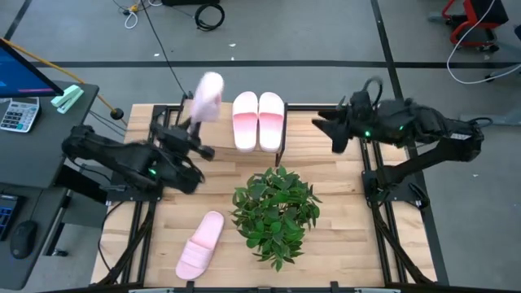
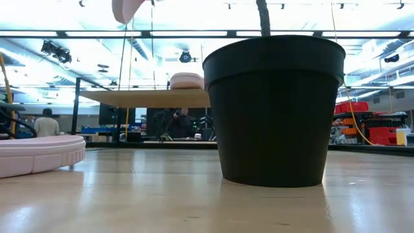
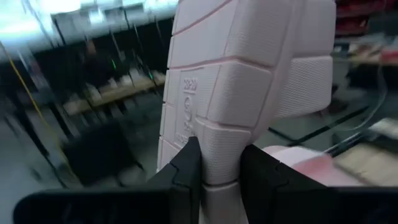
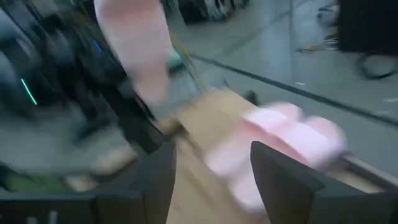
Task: Pick and place slides into the shelf
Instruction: Put the pink slide on the shelf
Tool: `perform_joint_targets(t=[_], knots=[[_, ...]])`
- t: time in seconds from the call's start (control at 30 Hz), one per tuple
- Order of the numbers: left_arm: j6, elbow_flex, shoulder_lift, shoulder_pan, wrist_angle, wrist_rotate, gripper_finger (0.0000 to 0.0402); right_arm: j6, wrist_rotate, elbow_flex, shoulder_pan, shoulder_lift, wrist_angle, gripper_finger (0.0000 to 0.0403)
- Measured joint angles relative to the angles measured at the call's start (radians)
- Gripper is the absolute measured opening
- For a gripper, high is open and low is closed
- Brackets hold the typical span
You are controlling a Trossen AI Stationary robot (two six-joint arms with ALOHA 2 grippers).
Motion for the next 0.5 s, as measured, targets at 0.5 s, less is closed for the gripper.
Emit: perform_joint_targets(t=[0.5], knots=[[0.665,-0.001,0.167,0.051,0.253,-0.016,0.0081,0.342,-0.571,0.0,-0.246,0.123,0.451,0.0213]])
